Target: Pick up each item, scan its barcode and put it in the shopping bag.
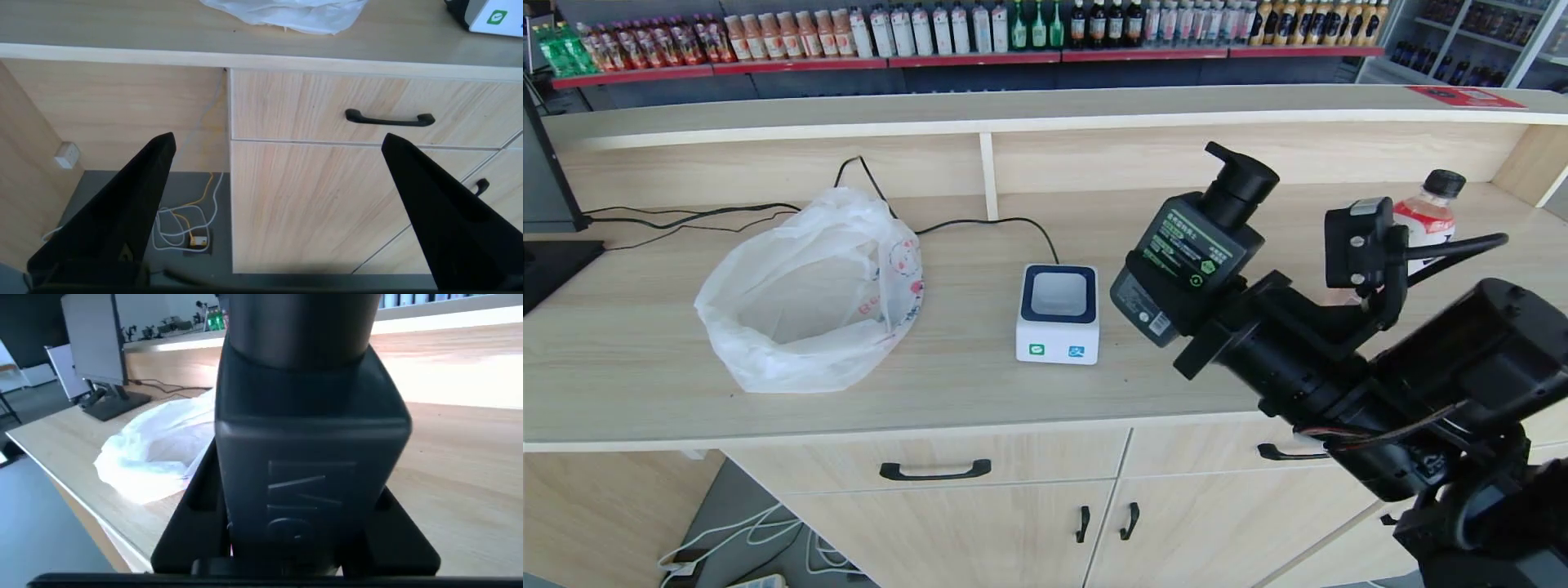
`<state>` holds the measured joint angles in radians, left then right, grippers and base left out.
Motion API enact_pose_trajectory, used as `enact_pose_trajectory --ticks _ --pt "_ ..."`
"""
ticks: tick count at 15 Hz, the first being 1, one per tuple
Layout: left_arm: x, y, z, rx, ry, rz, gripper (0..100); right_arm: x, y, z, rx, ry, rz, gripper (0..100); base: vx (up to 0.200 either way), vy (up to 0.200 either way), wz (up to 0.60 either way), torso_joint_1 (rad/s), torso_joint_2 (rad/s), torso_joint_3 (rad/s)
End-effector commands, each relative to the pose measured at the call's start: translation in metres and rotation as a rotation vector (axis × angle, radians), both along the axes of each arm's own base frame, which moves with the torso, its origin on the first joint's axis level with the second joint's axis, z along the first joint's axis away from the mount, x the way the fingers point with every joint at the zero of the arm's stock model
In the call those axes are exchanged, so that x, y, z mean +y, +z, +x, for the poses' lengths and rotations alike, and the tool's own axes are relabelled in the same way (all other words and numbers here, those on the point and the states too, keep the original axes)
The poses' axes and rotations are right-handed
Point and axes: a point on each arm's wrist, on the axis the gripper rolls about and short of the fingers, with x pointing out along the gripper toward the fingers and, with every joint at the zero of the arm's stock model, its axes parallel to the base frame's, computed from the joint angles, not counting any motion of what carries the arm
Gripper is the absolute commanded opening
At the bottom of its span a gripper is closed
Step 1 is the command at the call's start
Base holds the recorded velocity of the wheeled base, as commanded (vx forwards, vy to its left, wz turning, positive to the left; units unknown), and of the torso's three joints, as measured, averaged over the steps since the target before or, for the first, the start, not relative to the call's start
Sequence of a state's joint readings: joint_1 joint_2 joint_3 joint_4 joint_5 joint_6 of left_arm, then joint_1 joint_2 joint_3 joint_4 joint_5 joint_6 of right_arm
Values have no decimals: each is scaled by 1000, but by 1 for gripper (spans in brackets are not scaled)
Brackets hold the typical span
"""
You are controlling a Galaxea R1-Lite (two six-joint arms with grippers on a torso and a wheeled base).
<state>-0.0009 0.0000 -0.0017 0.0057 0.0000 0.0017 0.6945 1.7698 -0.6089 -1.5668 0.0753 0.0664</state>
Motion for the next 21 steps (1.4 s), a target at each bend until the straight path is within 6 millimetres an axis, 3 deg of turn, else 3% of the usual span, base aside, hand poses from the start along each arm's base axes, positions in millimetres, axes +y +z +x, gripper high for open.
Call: enact_pose_trajectory --ticks 1,4,6,11,16,21 --pt "0 0 0 1 -1 0 100 3 7 -42 -8 113 8 0 0 0 0 0 0 0" --pt "0 0 0 1 -1 0 100 -12 8 -71 1 165 18 0 0 0 0 0 0 0" --pt "0 0 0 1 -1 0 100 -18 10 -79 23 189 47 0 0 0 0 0 0 0" --pt "0 0 0 1 -1 0 100 -12 7 -81 57 227 56 0 0 0 0 0 0 0" --pt "0 0 0 1 -1 0 100 3 35 -69 61 325 206 0 0 0 0 0 0 0" --pt "0 0 0 1 -1 0 100 12 40 -75 26 449 178 0 0 0 0 0 0 0"
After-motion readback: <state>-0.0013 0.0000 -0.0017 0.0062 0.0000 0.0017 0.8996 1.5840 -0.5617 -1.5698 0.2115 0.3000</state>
